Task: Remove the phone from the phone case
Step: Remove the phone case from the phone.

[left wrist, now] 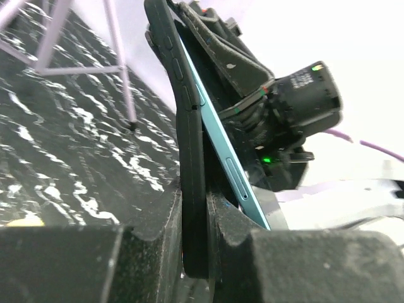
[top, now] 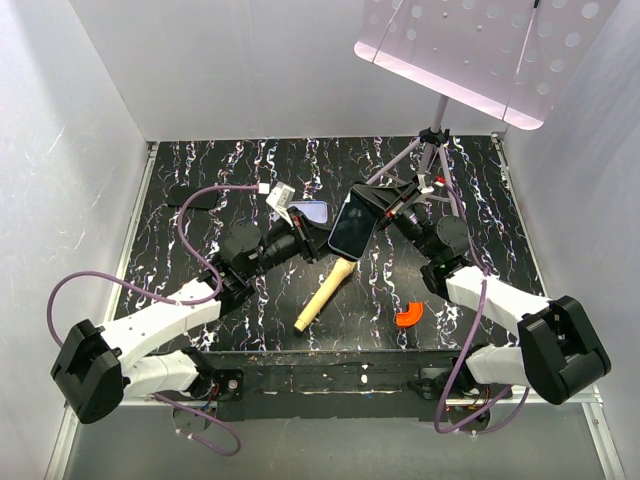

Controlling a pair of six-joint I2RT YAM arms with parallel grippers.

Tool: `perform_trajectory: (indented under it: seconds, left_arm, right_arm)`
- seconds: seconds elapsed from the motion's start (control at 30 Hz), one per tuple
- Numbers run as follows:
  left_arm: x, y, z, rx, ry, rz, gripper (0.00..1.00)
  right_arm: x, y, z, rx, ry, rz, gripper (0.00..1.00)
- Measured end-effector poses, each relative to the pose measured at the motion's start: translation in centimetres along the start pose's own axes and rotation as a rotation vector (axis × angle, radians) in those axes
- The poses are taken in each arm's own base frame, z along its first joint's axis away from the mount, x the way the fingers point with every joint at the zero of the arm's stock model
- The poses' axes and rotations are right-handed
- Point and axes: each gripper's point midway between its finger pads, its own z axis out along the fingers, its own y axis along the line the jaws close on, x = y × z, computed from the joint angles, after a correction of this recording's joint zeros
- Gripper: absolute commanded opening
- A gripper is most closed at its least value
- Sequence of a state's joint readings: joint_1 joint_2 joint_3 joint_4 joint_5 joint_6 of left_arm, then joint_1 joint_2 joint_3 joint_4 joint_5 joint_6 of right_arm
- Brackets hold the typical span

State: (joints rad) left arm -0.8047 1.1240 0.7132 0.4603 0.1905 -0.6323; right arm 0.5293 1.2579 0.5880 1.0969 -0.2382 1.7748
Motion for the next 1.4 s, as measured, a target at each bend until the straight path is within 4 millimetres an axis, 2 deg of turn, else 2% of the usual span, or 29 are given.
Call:
perform_trajectory:
  seconds: [0.03,0.07,0.13,0.2,0.27,0.37,0.43,0.5,0.57,0.67,0.73,0.83,0.9,0.97,1.13,1.4]
  left_arm:
    - [0.0,-0.3,-0.1,0.027,0.016,-0.032,0.01]
    - [0.0,-0.7,-0.3,0.053,0.028,-0.062,0.09]
    - [0.1,-1.1,-0.6,0.087,0.042,-0.110,0.36]
    - [0.5,-1.3,-1.2,0.101,0.056,-0.123,0.51]
    - [1.1,-1.0,-2.0,0.090,0.080,-0.121,0.60]
    - [1.6,-1.2,-3.3,0.085,0.123,-0.111,0.68]
    - [1.5,-1.7,-4.3,0.089,0.144,-0.089,0.68]
    - [1.3,-2.3,-5.3,0.099,0.161,-0.066,0.63]
    - [1.4,-3.3,-6.8,0.130,0.198,-0.033,0.66]
    - [1.8,-5.6,-8.9,0.220,0.292,-0.002,0.70]
    - [1.3,-7.5,-9.5,0.283,0.342,-0.017,0.65]
    - [-0.1,-9.6,-9.2,0.338,0.352,-0.093,0.62]
    - [-0.6,-10.3,-8.6,0.358,0.337,-0.200,0.61]
    - [-0.4,-10.2,-7.7,0.365,0.327,-0.317,0.56]
    - [1.6,-8.1,-5.6,0.285,0.357,-0.516,0.50]
    - [0.0,-9.6,-5.3,0.342,0.301,-0.536,0.43]
  right_arm:
    - [0.2,0.1,0.0,-0.003,0.004,0.007,0.01]
    - [0.4,0.3,0.0,-0.010,0.011,0.017,0.01]
    - [0.7,0.5,0.0,-0.020,0.028,0.030,0.01]
    - [1.3,-0.2,0.1,0.004,0.066,0.039,0.01]
    - [2.2,-0.7,0.1,0.036,0.121,0.049,0.01]
    - [3.6,-0.3,0.1,0.061,0.222,0.013,0.01]
    - [3.8,0.5,0.0,0.053,0.278,-0.038,0.01]
    - [3.4,0.8,-0.2,0.052,0.302,-0.076,0.01]
    - [2.6,0.8,-0.6,0.060,0.305,-0.098,0.01]
    - [1.1,0.8,-1.1,0.065,0.294,-0.129,0.01]
    - [0.5,0.8,-1.3,0.068,0.288,-0.143,0.01]
    - [0.7,0.7,-1.5,0.070,0.305,-0.162,0.01]
    - [0.8,0.7,-1.4,0.076,0.313,-0.167,0.01]
    - [0.8,0.6,-1.3,0.079,0.315,-0.176,0.01]
    - [0.6,0.2,-1.3,0.097,0.310,-0.179,0.01]
    - [0.4,-0.5,-1.3,0.123,0.306,-0.179,0.01]
